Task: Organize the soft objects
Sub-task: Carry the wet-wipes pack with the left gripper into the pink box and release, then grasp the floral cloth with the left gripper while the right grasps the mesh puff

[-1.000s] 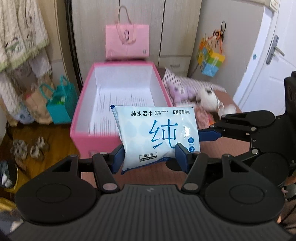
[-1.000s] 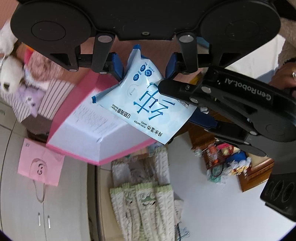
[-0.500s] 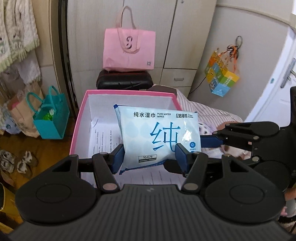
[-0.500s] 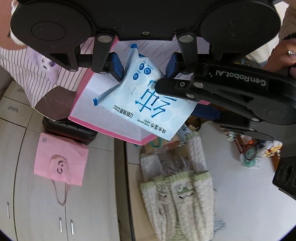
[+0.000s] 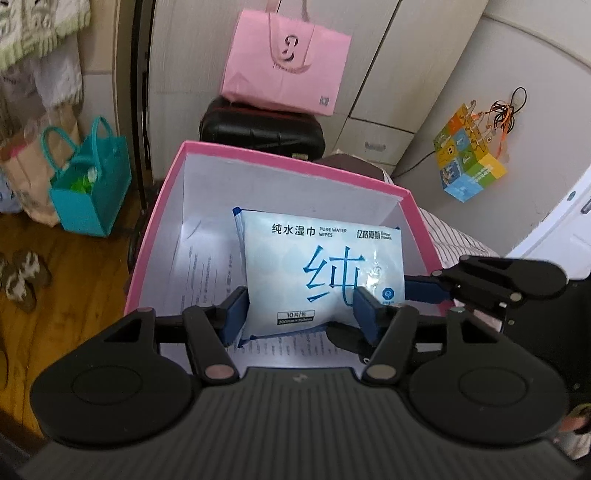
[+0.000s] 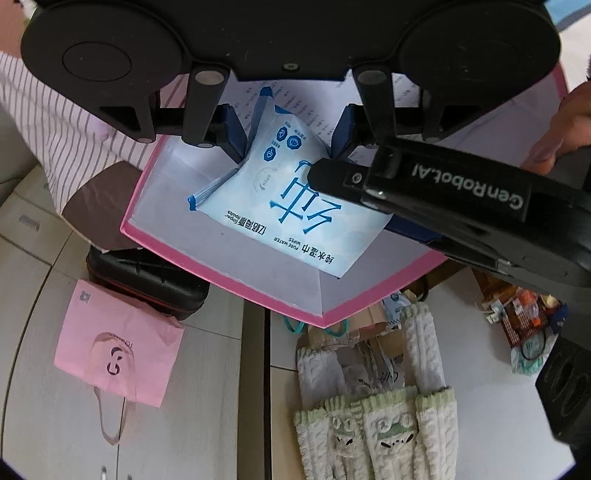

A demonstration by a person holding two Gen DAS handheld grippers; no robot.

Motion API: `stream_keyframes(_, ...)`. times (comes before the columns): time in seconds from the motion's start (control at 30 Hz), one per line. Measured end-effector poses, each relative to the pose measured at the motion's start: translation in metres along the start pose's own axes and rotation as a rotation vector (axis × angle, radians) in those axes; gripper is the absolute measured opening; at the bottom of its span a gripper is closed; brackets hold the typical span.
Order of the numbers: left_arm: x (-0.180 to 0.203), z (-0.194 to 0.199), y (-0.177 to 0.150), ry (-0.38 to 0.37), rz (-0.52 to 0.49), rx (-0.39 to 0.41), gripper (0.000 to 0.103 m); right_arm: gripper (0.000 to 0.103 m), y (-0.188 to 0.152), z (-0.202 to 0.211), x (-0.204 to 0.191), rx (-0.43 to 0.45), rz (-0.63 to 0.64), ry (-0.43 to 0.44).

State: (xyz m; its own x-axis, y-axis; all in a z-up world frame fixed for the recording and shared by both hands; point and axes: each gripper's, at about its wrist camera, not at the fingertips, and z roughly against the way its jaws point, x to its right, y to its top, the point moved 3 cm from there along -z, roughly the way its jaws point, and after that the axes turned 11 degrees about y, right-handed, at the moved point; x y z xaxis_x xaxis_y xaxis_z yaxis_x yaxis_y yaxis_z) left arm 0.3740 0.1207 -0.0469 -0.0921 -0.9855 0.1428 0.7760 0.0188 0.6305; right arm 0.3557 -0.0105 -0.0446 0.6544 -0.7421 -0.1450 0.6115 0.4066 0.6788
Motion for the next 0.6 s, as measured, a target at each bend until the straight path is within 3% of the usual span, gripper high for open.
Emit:
stream_keyframes(0.1, 0.001, 0.002, -0.002, 0.024, -0.016, 0.018, 0.067, 0.058, 0.000, -0.002, 0.001, -0.014, 0.005, -0.015)
stream_keyframes(0.3, 0.005, 0.036, 0.000, 0.071, -0.092, 0.133, 0.072, 0.067, -0.006, 0.010, -0.009, -0.002, 0.063, -0.055)
stream_keyframes(0.5, 0.014, 0.077, -0.011, 0.060, -0.155, 0.138, 0.072, 0.067, -0.015, 0.041, -0.021, 0.026, 0.081, -0.057)
stream_keyframes(0.6, 0.016, 0.099, -0.021, 0.058, -0.169, 0.142, 0.072, 0.067, -0.021, 0.062, -0.026, 0.027, 0.033, 0.000)
